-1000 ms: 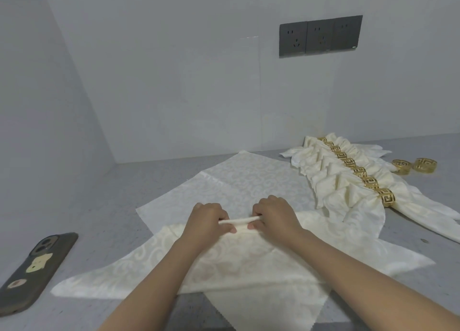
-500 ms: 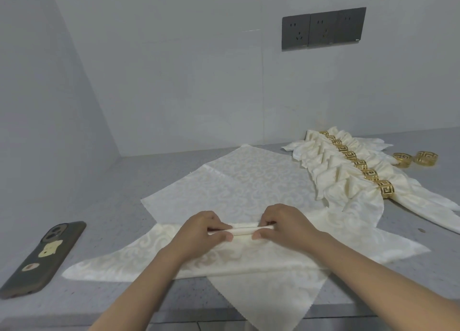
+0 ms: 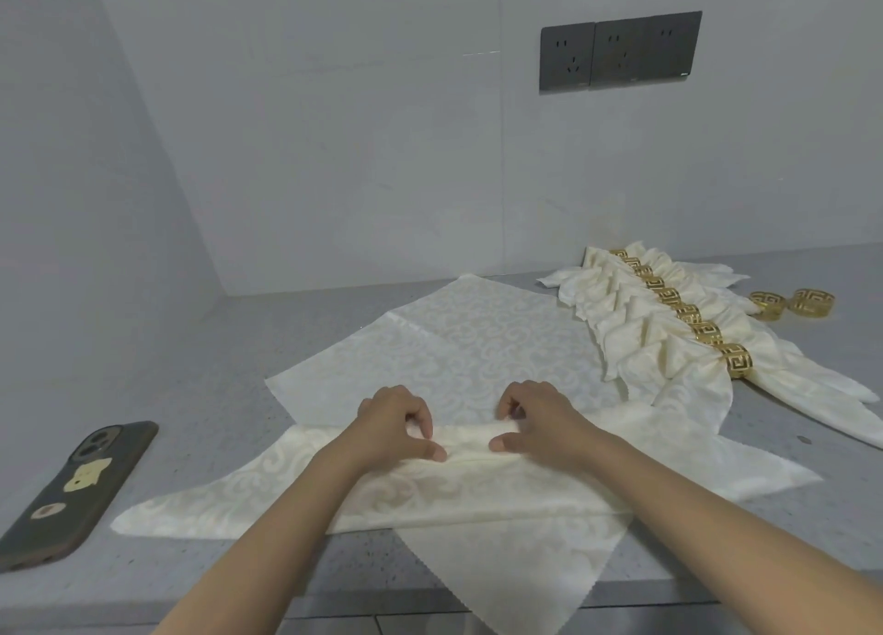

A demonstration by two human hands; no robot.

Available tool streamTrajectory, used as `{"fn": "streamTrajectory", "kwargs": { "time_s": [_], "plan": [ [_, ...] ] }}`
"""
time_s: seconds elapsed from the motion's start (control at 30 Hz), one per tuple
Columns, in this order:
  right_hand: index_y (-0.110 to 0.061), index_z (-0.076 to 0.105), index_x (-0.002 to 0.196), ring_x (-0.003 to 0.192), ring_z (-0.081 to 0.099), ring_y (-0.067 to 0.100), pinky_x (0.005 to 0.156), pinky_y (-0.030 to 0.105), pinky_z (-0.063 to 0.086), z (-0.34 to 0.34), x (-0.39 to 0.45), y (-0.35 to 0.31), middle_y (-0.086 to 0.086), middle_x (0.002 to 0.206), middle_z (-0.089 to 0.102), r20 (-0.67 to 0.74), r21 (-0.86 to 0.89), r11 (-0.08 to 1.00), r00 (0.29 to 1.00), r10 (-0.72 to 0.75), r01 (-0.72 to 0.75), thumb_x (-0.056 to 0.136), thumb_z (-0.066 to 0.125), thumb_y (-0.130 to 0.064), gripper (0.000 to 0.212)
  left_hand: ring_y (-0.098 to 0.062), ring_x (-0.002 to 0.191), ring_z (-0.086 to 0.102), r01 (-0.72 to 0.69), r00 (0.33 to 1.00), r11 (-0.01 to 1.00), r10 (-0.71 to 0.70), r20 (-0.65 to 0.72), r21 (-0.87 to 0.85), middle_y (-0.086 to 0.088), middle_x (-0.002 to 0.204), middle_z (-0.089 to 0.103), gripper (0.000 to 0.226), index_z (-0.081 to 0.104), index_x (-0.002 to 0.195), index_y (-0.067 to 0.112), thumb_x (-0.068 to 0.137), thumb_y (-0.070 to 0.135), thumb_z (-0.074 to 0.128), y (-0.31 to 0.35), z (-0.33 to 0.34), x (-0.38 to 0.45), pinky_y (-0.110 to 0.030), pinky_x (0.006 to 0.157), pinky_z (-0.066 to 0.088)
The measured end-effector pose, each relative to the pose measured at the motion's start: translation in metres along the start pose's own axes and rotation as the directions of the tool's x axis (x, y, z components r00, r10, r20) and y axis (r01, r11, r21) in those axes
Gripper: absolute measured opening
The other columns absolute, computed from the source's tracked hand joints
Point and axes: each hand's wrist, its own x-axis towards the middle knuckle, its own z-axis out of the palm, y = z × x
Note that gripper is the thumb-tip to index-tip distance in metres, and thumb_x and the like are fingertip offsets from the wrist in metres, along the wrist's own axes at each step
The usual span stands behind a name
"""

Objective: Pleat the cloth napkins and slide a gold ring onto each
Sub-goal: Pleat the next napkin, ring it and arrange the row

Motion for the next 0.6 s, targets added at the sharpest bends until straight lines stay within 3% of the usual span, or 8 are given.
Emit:
{"fn": "streamTrajectory", "kwargs": {
  "time_s": [0.1,0.23,0.33,0.43,0.5,0.6],
  "plan": [
    [-0.024,0.056,0.108,0.091,0.046,0.01,0.08,0.022,0.034,-0.006,0.003,-0.001,-0.014,0.088,0.048,0.086,0.003,0.999,0.995,0.053,-0.053,0.074,0.076,-0.042,0.042,-0.011,0.088,0.047,0.089,0.994,0.993,-0.084,0.068,-0.074,0.011,0.091,0.051,0.043,0.054,0.085,0.033,0.058,0.044,0.086,-0.007,0.0,0.007,-0.024,0.073,0.035],
    [-0.028,0.054,0.079,0.071,0.047,0.005,0.063,0.019,0.035,-0.008,0.012,-0.005,-0.015,0.079,0.05,0.154,-0.054,0.998,0.988,0.033,-0.025,0.076,0.075,-0.038,0.024,-0.01,0.077,0.047,0.081,0.988,0.997,-0.078,0.132,-0.015,0.014,0.079,0.052,0.032,0.058,0.073,0.034,0.058,0.043,0.085,-0.004,-0.003,0.016,-0.023,0.062,0.035],
    [-0.029,0.048,0.069,0.07,0.048,0.006,0.06,0.022,0.035,-0.01,0.015,-0.007,-0.011,0.082,0.056,0.051,-0.071,0.997,0.999,0.015,-0.011,0.075,0.075,-0.035,0.028,-0.008,0.069,0.045,0.034,0.999,0.999,-0.035,0.025,0.04,0.011,0.075,0.051,0.033,0.053,0.064,0.029,0.061,0.037,0.085,0.003,-0.004,0.018,-0.022,0.06,0.033],
    [-0.025,0.046,0.072,0.077,0.045,0.011,0.058,0.014,0.027,-0.009,0.012,-0.011,-0.009,0.08,0.051,-0.134,-0.172,0.981,0.985,-0.11,0.087,0.078,0.073,-0.034,0.028,-0.009,0.072,0.044,-0.039,0.988,0.994,0.053,-0.144,0.105,0.011,0.076,0.048,0.036,0.047,0.063,0.029,0.066,0.035,0.083,0.008,-0.001,0.014,-0.019,0.061,0.029],
    [-0.025,0.044,0.075,0.077,0.041,0.011,0.059,0.013,0.027,-0.005,0.006,-0.01,-0.012,0.075,0.045,-0.17,-0.229,0.959,0.963,-0.21,0.169,0.081,0.07,-0.033,0.028,-0.008,0.074,0.045,-0.085,0.979,0.991,0.101,-0.176,0.1,0.011,0.075,0.048,0.038,0.045,0.061,0.032,0.066,0.033,0.082,0.006,0.004,0.01,-0.019,0.062,0.03],
    [-0.026,0.047,0.073,0.073,0.045,0.008,0.06,0.017,0.031,-0.002,-0.005,-0.005,-0.011,0.072,0.051,-0.145,-0.121,0.975,0.968,-0.203,0.186,0.081,0.07,-0.032,0.026,-0.004,0.076,0.049,-0.087,0.986,0.996,0.084,-0.145,-0.01,0.01,0.077,0.055,0.029,0.053,0.065,0.031,0.067,0.036,0.081,-0.002,0.009,-0.001,-0.019,0.066,0.036]
  ]
}}
